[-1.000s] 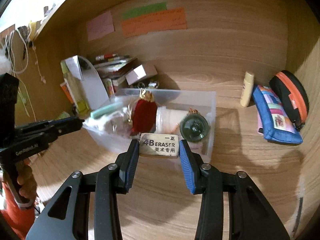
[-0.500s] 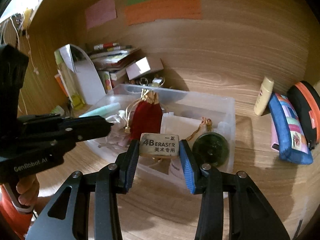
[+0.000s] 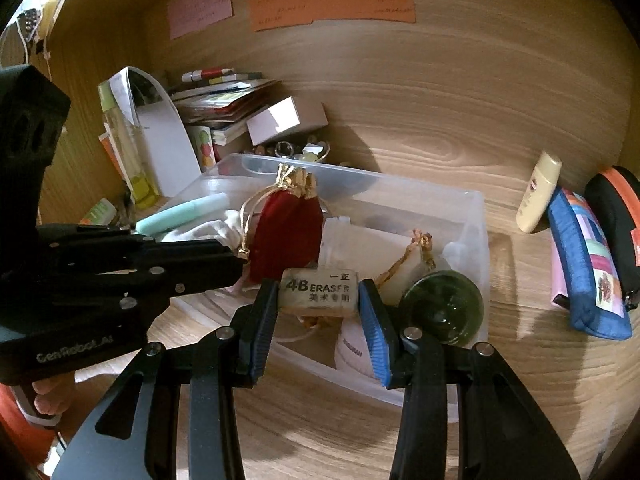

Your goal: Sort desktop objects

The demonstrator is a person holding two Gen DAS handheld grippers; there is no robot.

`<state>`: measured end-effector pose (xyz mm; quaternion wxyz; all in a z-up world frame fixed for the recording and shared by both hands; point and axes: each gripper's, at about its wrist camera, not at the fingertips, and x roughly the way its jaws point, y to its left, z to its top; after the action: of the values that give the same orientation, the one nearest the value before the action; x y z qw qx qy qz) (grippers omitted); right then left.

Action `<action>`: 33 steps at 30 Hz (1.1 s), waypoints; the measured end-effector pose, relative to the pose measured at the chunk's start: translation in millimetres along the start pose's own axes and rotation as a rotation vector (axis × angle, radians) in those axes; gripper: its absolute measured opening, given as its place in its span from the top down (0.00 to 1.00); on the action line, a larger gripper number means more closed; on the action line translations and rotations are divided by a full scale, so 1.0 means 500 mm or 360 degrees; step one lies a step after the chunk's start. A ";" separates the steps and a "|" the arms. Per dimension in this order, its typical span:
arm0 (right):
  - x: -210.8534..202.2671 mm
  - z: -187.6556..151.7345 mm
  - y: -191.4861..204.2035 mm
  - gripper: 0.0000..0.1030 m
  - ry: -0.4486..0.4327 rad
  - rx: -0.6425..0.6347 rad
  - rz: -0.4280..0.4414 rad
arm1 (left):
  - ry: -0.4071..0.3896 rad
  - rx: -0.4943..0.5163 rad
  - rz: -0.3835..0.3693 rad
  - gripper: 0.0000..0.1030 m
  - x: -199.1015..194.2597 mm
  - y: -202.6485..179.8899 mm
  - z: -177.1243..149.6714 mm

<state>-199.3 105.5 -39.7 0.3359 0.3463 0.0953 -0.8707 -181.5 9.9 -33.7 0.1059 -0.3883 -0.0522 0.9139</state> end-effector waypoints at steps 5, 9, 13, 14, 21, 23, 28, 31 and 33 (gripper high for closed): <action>-0.004 0.002 0.005 0.64 -0.0002 -0.0019 -0.0014 | -0.0007 0.0015 -0.0003 0.86 -0.004 -0.003 0.001; -0.017 0.003 0.008 0.63 -0.0023 -0.0027 -0.0029 | -0.0008 -0.0007 -0.0020 0.86 -0.011 -0.001 0.003; -0.036 0.006 0.017 0.63 -0.0054 -0.0052 -0.0052 | -0.0034 -0.0012 -0.0018 0.86 -0.029 -0.003 0.004; -0.042 0.006 0.019 0.62 -0.0061 -0.0053 -0.0056 | -0.0042 -0.0013 -0.0017 0.85 -0.036 -0.003 0.004; -0.089 0.002 0.027 0.49 -0.0127 -0.0054 -0.0098 | -0.0121 -0.0027 0.0027 0.66 -0.084 -0.003 -0.003; -0.104 0.000 0.028 0.44 -0.0151 -0.0054 -0.0116 | -0.0142 -0.0032 0.0040 0.63 -0.099 -0.004 -0.006; -0.139 -0.008 0.030 0.33 -0.0198 -0.0036 -0.0159 | -0.0217 -0.0037 0.0137 0.40 -0.135 -0.005 -0.022; -0.162 -0.015 0.030 0.28 -0.0229 -0.0022 -0.0196 | -0.0268 -0.0032 0.0225 0.34 -0.160 -0.008 -0.034; -0.178 -0.019 0.031 0.26 -0.0251 -0.0012 -0.0217 | -0.0289 -0.0041 0.0277 0.32 -0.172 -0.008 -0.041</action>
<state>-136.6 143.9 13.4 0.2837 0.2681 0.0951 -0.9158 -107.9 -6.2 12.9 0.0160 -0.3084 -0.0393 0.9503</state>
